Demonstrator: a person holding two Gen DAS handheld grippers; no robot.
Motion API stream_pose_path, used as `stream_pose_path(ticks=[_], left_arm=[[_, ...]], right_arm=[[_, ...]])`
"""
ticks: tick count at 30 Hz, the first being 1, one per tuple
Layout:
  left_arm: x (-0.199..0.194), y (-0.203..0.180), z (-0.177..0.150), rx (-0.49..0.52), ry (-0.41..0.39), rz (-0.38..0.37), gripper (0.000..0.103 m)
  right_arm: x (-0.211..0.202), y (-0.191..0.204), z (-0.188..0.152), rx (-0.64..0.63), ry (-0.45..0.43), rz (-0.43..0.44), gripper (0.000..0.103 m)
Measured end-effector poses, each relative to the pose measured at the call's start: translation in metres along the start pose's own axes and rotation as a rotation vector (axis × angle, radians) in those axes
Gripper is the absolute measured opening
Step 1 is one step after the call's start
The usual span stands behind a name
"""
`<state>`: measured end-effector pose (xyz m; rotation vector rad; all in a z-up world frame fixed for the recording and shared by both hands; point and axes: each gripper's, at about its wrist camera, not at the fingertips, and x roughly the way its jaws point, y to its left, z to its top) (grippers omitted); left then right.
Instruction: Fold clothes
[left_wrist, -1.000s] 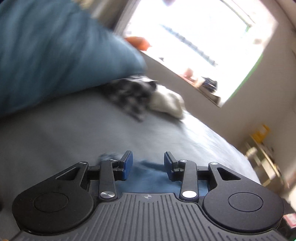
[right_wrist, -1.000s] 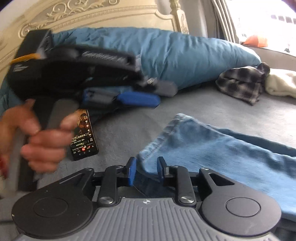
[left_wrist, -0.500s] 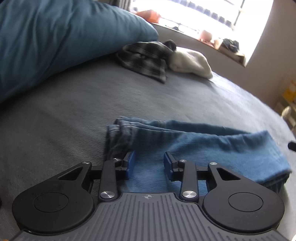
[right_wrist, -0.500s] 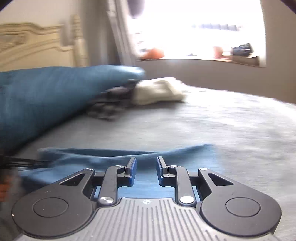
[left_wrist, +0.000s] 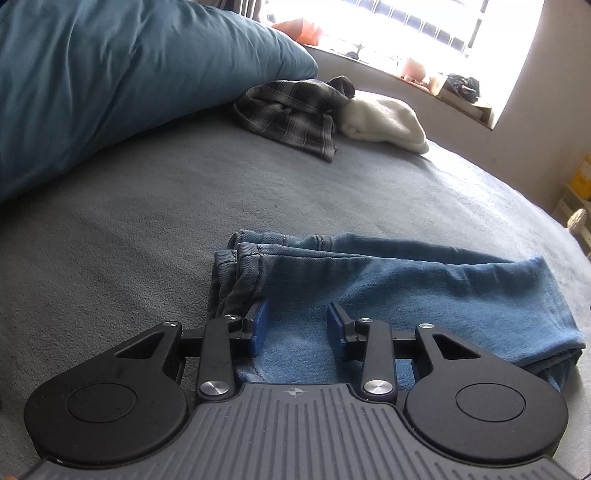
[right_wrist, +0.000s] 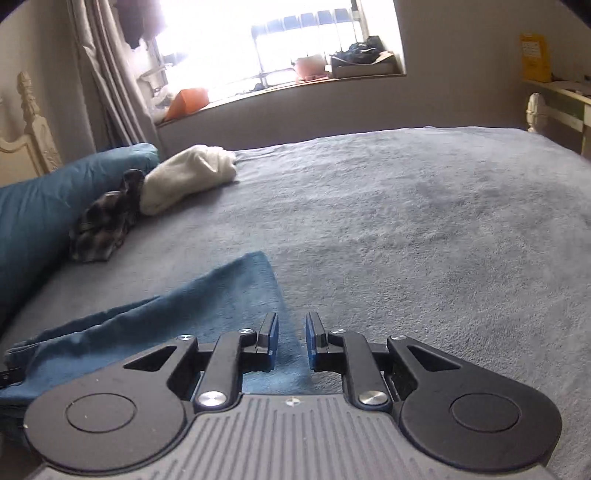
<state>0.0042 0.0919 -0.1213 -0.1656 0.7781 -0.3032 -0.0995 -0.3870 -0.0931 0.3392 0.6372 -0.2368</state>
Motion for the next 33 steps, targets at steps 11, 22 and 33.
stream_pose_path(ticks=[11,22,33], left_arm=[[-0.002,-0.001,-0.005,0.014,-0.022,-0.003,0.039],[-0.004,0.002,-0.011,0.008,-0.049,-0.023,0.039],[-0.003,0.005,-0.015,-0.003,-0.065,-0.034,0.039]], right_arm=[[0.031,0.024,-0.023,-0.17,0.177,-0.044,0.015],[0.06,0.036,-0.012,-0.204,0.185,-0.084,0.014],[0.076,0.048,0.032,-0.125,0.125,0.03,0.014]])
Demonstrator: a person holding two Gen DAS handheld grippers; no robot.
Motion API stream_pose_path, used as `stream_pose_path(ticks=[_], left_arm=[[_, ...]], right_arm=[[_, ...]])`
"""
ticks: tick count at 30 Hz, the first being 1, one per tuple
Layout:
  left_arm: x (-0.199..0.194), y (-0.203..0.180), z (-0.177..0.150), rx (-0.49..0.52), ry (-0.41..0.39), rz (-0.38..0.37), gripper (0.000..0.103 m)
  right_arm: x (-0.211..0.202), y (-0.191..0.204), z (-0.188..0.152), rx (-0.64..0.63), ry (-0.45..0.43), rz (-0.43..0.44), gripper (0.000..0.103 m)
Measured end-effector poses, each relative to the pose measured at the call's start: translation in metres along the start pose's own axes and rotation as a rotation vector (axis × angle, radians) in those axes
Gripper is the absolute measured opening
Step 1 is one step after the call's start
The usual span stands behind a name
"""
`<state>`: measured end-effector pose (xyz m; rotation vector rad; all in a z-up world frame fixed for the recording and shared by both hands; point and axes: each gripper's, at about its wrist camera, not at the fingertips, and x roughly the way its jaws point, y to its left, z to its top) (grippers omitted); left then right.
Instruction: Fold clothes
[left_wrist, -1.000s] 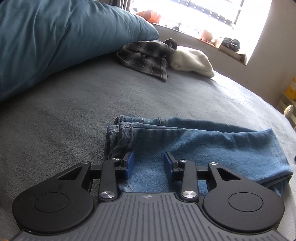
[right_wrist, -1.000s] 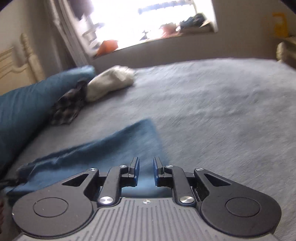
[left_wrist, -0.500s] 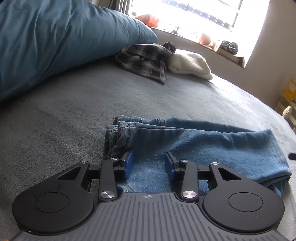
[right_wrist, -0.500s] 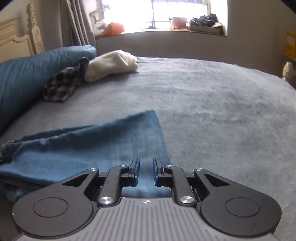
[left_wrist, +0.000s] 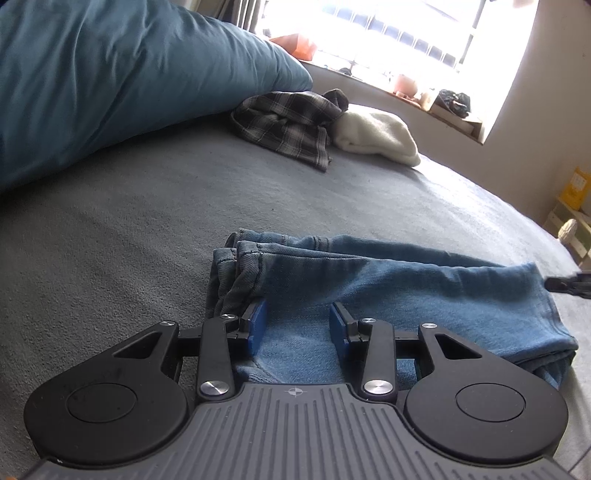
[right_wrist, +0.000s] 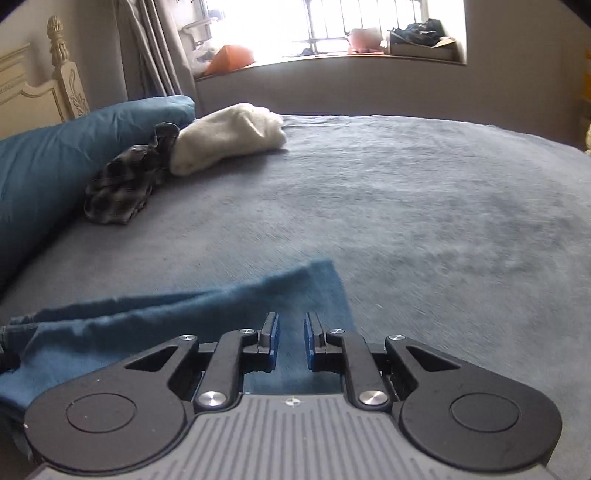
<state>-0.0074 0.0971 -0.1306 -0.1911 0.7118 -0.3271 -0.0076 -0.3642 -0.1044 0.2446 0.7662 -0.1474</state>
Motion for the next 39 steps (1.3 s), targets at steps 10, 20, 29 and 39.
stream_pose_path(ticks=[10,20,29,39], left_arm=[[0.001,0.003,-0.001,-0.017,-0.005,-0.015,0.039],[0.003,0.004,-0.001,-0.025,0.001,-0.02,0.039],[0.005,0.003,-0.001,-0.026,0.001,-0.015,0.039],[0.007,-0.01,-0.001,0.08,0.012,0.037,0.04]], right_arm=[[0.021,-0.017,0.015,0.059,0.03,0.001,0.0],[0.025,-0.031,0.021,0.079,0.038,-0.111,0.0],[-0.034,-0.032,-0.023,0.137,0.117,0.006,0.0],[-0.056,-0.033,-0.045,0.209,0.057,0.002,0.001]])
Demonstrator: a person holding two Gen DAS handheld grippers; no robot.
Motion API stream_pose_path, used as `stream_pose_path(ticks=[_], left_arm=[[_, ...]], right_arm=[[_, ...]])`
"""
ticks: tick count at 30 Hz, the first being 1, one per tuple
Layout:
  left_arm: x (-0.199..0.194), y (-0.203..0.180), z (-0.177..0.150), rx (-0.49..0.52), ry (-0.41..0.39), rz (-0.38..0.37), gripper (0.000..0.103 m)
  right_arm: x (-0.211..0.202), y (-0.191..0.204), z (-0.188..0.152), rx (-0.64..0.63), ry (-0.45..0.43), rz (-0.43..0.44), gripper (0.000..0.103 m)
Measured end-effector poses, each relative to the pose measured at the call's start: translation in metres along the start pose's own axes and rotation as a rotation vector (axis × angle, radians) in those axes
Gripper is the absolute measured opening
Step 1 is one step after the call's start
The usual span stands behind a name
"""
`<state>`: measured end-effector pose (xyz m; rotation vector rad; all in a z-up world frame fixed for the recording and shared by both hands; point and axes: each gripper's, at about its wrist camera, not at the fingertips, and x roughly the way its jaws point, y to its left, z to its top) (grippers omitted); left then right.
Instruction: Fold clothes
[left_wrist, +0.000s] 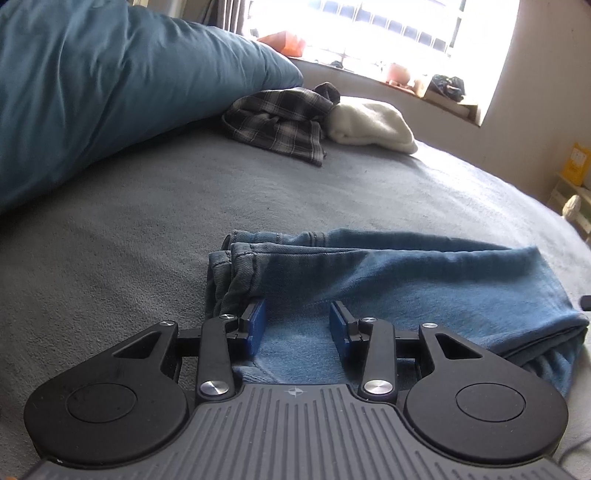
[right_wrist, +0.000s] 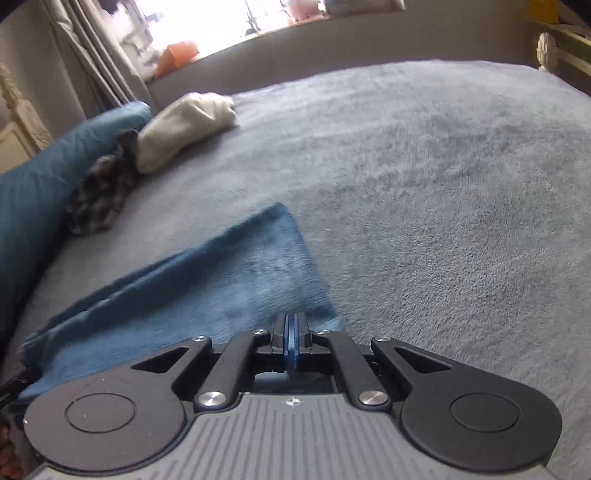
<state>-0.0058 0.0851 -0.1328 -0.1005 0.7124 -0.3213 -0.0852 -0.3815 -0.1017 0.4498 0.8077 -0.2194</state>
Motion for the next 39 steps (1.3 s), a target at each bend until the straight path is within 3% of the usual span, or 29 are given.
stream_pose_path(ticks=[3,8,11,14,16,18,22,24,30,34,39], left_arm=[[0.001,-0.005,0.002,0.039,0.015,0.016,0.041],[-0.002,-0.012,0.013,0.073,0.066,0.047,0.042],[-0.013,-0.017,0.021,0.061,0.073,0.081,0.051],[-0.03,-0.029,0.025,0.081,0.035,0.092,0.051],[-0.038,-0.041,0.026,0.11,0.013,0.081,0.053],[-0.039,-0.054,0.024,0.167,0.018,0.078,0.055],[-0.025,-0.074,0.013,0.276,0.05,0.119,0.056],[-0.017,-0.072,0.01,0.255,0.068,0.134,0.056],[-0.009,-0.047,0.009,0.116,0.088,0.119,0.057],[-0.006,-0.042,0.008,0.117,0.085,0.106,0.06],[-0.001,-0.039,0.008,0.1,0.078,0.105,0.062]], right_arm=[[0.005,-0.004,-0.014,-0.022,0.01,-0.025,0.001],[0.004,-0.029,-0.013,0.135,-0.009,0.037,0.0],[-0.02,-0.044,-0.008,0.2,-0.063,0.022,0.001],[-0.035,-0.049,-0.01,0.152,-0.1,0.003,0.004],[-0.031,-0.039,-0.013,0.083,-0.07,0.007,0.024],[-0.024,-0.023,-0.018,-0.022,-0.039,-0.022,0.032],[-0.011,0.002,-0.032,-0.193,0.001,-0.095,0.033],[-0.006,0.008,-0.039,-0.238,0.02,-0.114,0.033],[0.004,-0.013,-0.036,-0.125,0.029,-0.138,0.037],[-0.002,-0.021,-0.032,-0.038,0.027,-0.043,0.038],[-0.004,-0.008,-0.037,-0.087,0.064,-0.013,0.046]])
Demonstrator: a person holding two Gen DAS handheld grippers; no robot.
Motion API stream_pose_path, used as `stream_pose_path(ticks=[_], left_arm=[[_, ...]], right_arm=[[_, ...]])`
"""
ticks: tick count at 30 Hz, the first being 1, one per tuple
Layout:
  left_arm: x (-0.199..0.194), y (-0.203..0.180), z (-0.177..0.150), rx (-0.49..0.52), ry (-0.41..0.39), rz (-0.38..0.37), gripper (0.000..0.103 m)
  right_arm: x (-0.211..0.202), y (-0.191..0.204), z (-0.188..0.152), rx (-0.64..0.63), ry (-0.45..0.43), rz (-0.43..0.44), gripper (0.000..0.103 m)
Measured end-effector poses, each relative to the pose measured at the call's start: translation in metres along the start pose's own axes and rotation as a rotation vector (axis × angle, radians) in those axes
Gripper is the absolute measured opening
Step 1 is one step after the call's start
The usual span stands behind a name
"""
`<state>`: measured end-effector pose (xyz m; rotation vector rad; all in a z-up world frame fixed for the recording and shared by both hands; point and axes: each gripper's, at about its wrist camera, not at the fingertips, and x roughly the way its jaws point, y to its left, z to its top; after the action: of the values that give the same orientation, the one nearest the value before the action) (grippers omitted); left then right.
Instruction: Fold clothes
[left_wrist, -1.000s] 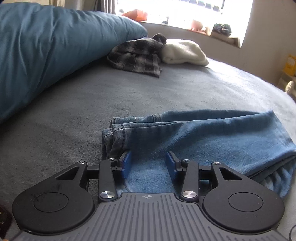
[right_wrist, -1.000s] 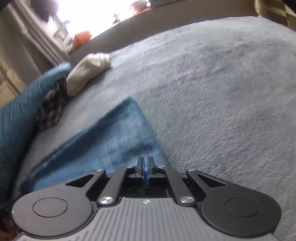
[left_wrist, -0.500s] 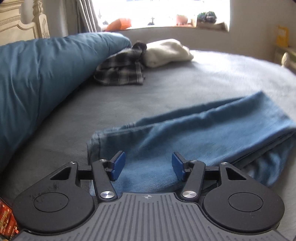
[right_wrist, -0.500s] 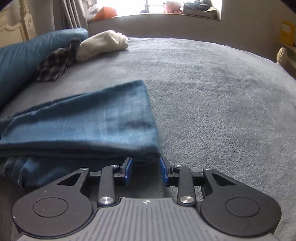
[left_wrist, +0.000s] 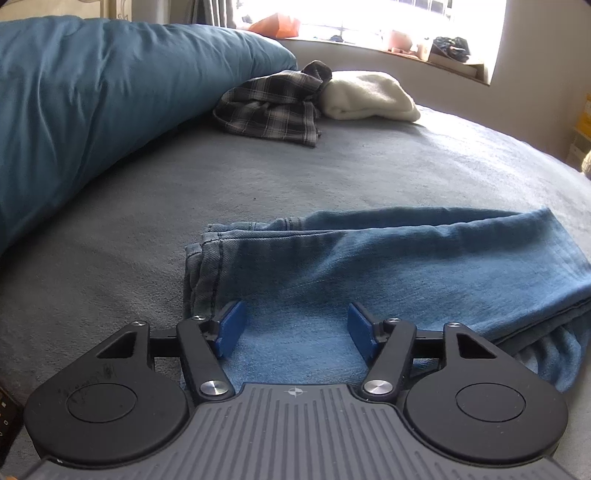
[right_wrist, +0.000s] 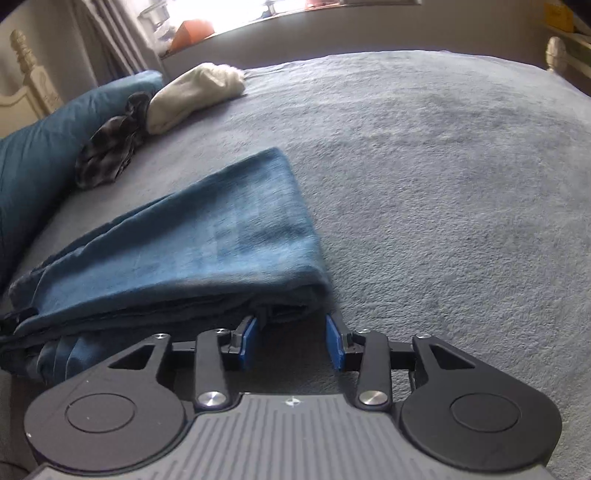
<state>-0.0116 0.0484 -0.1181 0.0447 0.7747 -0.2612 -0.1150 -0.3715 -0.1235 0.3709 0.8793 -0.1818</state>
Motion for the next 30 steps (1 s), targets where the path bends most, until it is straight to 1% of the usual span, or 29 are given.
stream_pose_path(ticks=[2,4,6,9,10,11,15,17,18,19,20,23,24,25,29,30], left_arm=[[0.0,0.0,0.0,-0.004,-0.002,-0.002,0.063],[0.001,0.001,0.0,-0.008,-0.004,-0.004,0.063],[0.001,0.001,0.0,-0.013,-0.006,-0.007,0.063],[0.002,0.002,-0.001,-0.016,-0.01,-0.009,0.063],[0.002,0.002,-0.001,-0.018,-0.012,-0.009,0.063],[0.002,0.002,-0.002,-0.018,-0.014,-0.009,0.063],[0.002,0.003,-0.003,-0.019,-0.016,-0.009,0.063],[0.002,0.003,-0.003,-0.019,-0.015,-0.013,0.063],[0.002,0.004,-0.003,-0.018,-0.015,-0.015,0.063],[0.002,0.004,-0.003,-0.018,-0.015,-0.016,0.063],[0.002,0.004,-0.003,-0.017,-0.015,-0.017,0.063],[0.002,0.004,-0.003,-0.019,-0.014,-0.018,0.063],[0.002,0.004,-0.002,-0.019,-0.014,-0.018,0.063],[0.002,0.004,-0.002,-0.019,-0.014,-0.017,0.063],[0.002,0.003,-0.003,-0.02,-0.015,-0.015,0.064],[0.002,0.003,-0.003,-0.021,-0.015,-0.016,0.064]], right_arm=[[-0.001,0.006,0.0,-0.022,-0.003,0.022,0.048],[0.001,0.011,0.0,-0.031,-0.007,0.016,0.049],[0.008,0.014,-0.001,-0.048,-0.004,-0.047,0.049],[0.014,0.005,-0.001,-0.003,-0.016,-0.072,0.052],[0.014,0.002,-0.001,0.031,-0.024,-0.061,0.053],[0.014,0.003,0.0,0.038,-0.035,-0.051,0.053],[0.016,0.006,0.0,0.042,-0.062,-0.032,0.052],[0.015,-0.004,0.0,0.107,-0.09,-0.029,0.052],[0.014,-0.013,0.0,0.164,-0.096,-0.01,0.053],[0.012,-0.022,0.001,0.222,-0.102,0.01,0.056],[0.01,-0.03,0.001,0.276,-0.108,0.028,0.056],[0.005,-0.024,0.0,0.247,-0.123,0.017,0.056],[0.004,-0.019,0.001,0.206,-0.116,0.018,0.056],[0.003,-0.014,0.001,0.172,-0.091,0.035,0.056],[0.004,0.001,-0.004,0.078,-0.07,0.004,0.056],[0.005,0.003,-0.005,0.075,-0.071,0.009,0.056]])
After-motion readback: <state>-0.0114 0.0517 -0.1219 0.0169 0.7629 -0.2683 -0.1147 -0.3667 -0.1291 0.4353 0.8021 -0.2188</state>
